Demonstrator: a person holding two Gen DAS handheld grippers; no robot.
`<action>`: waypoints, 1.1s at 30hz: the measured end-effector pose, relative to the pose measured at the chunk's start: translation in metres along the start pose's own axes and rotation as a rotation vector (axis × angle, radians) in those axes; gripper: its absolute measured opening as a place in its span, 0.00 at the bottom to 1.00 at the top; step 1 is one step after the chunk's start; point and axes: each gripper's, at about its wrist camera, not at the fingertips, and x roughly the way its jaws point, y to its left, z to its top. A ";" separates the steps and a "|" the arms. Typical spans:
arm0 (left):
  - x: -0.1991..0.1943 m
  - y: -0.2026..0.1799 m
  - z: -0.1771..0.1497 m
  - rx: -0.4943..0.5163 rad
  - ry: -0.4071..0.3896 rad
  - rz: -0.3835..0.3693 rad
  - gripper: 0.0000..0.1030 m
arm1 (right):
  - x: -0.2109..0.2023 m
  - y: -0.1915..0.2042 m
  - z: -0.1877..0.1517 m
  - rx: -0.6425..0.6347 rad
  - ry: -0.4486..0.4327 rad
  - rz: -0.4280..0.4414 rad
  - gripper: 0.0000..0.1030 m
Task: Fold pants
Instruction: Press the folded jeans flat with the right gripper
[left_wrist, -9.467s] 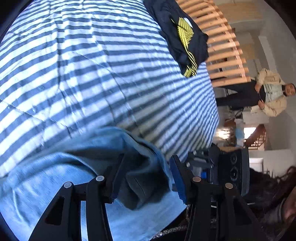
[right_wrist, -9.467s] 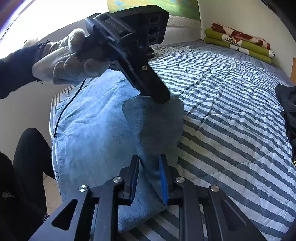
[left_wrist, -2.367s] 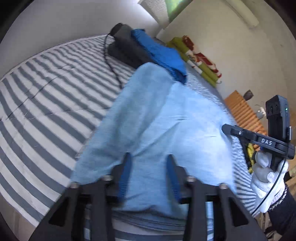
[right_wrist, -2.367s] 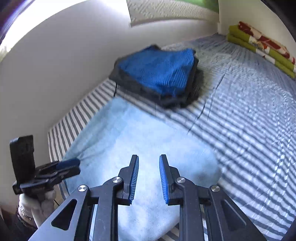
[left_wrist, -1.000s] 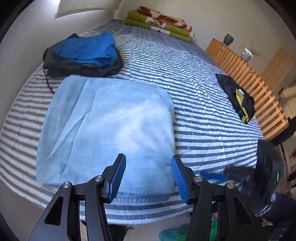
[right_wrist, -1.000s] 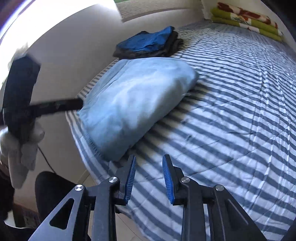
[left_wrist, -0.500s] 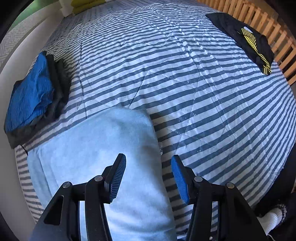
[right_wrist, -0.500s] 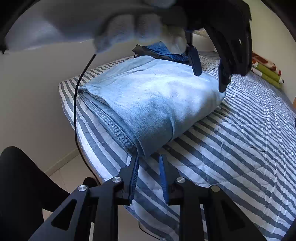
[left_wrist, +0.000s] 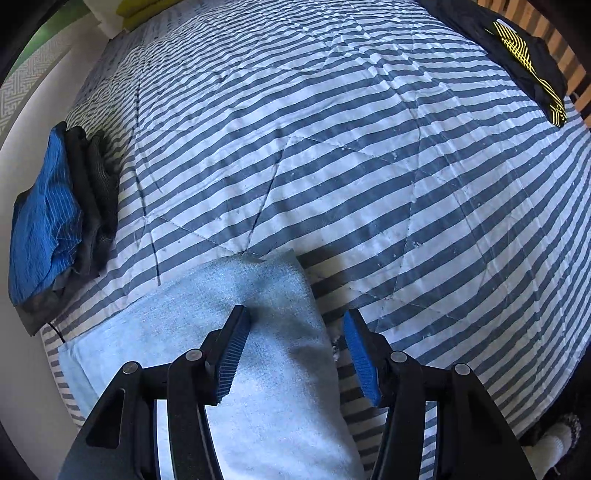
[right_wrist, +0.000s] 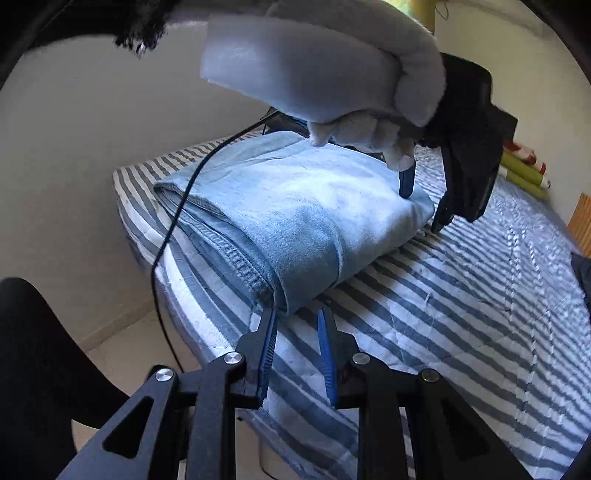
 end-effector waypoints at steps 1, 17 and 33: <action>0.000 0.002 0.000 -0.005 0.000 -0.009 0.56 | -0.001 -0.008 -0.001 0.037 0.000 0.030 0.20; 0.010 0.025 0.008 -0.032 0.003 -0.087 0.60 | 0.018 -0.022 0.014 0.085 -0.051 0.175 0.20; 0.018 0.030 0.012 -0.044 -0.003 -0.098 0.60 | 0.028 -0.009 0.011 0.042 -0.050 0.162 0.11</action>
